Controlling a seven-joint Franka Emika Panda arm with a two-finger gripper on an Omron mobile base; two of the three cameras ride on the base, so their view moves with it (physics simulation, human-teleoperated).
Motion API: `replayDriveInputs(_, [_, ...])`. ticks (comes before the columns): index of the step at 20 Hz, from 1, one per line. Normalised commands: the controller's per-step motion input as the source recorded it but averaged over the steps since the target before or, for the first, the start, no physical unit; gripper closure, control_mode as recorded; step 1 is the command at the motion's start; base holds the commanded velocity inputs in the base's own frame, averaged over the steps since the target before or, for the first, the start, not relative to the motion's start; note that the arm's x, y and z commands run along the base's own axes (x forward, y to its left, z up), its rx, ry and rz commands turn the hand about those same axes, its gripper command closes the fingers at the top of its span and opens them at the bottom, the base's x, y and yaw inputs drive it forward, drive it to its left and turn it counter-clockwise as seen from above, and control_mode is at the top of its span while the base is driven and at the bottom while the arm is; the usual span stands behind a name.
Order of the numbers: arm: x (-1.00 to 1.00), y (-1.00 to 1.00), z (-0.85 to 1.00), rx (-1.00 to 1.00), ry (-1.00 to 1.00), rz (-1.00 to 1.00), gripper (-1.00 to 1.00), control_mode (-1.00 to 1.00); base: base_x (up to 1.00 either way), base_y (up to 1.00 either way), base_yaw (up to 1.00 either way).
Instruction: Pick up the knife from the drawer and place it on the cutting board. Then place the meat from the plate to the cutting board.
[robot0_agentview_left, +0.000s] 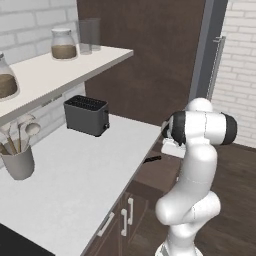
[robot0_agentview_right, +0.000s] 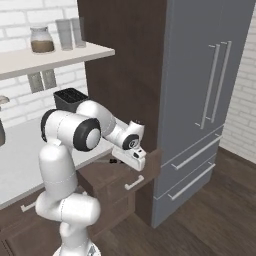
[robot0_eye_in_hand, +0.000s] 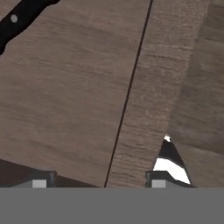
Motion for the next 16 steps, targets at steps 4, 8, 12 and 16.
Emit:
replayDriveInputs(4, [0.0, -0.13, -0.32, 0.0, 0.09, 0.0, -1.0, -1.0, 0.0, 0.0, 0.0])
replayDriveInputs(8, [-0.04, -0.1, -0.61, 0.0, 0.17, 0.0, -1.0, -1.0, 0.0, 0.0, 0.0])
replayDriveInputs(12, [-0.51, -0.49, -0.71, 0.0, 0.18, 0.0, -1.0, -1.0, 0.0, 0.0, 0.0])
replayDriveInputs(16, [-0.93, -0.73, -0.59, 0.0, 0.13, 0.0, -1.0, -1.0, 0.0, 0.0, 0.0])
